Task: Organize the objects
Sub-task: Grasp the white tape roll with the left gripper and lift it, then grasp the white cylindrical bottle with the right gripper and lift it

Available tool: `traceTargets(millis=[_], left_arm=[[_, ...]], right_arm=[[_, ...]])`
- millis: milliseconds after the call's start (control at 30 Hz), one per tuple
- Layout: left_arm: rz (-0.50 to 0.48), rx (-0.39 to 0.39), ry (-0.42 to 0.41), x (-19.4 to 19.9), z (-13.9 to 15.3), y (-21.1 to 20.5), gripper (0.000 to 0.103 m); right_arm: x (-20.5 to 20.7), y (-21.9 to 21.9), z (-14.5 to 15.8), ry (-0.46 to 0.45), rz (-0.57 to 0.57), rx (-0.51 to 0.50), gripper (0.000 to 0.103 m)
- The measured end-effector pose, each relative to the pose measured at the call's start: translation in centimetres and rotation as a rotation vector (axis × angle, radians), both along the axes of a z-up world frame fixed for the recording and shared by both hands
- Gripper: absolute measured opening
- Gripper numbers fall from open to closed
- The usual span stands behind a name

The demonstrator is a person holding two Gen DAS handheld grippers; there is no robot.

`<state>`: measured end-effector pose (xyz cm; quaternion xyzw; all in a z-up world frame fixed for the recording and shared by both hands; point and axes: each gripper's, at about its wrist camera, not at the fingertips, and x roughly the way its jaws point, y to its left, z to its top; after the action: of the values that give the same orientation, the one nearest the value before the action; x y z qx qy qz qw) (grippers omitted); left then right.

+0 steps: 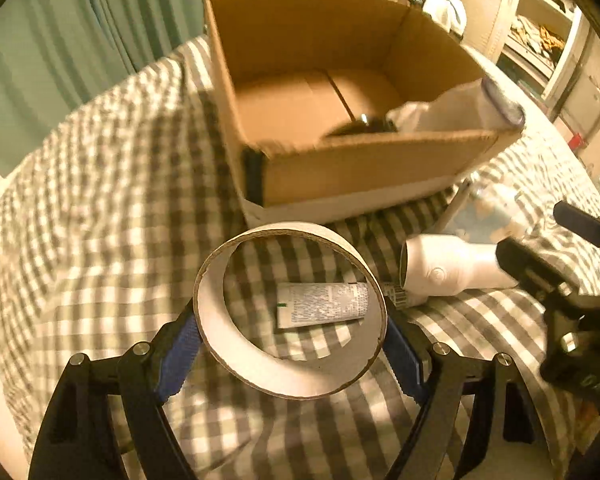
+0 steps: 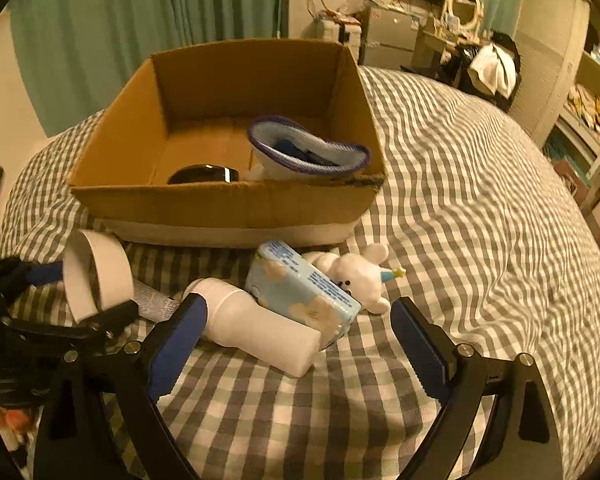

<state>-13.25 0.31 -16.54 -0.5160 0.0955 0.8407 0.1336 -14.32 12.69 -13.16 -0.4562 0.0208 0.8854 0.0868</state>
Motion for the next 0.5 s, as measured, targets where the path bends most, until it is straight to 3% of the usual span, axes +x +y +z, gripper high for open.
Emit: traceTargets(millis=[267, 500], left_arm=[[0.062, -0.009, 0.080, 0.7, 3.7, -3.2, 0.084], [0.132, 0.009, 0.069, 0.0, 3.7, -6.5, 0.084]], right_arm=[[0.0, -3.5, 0.1, -0.001, 0.145, 0.060, 0.088], [-1.4, -4.9, -3.3, -0.146, 0.229, 0.089, 0.084]])
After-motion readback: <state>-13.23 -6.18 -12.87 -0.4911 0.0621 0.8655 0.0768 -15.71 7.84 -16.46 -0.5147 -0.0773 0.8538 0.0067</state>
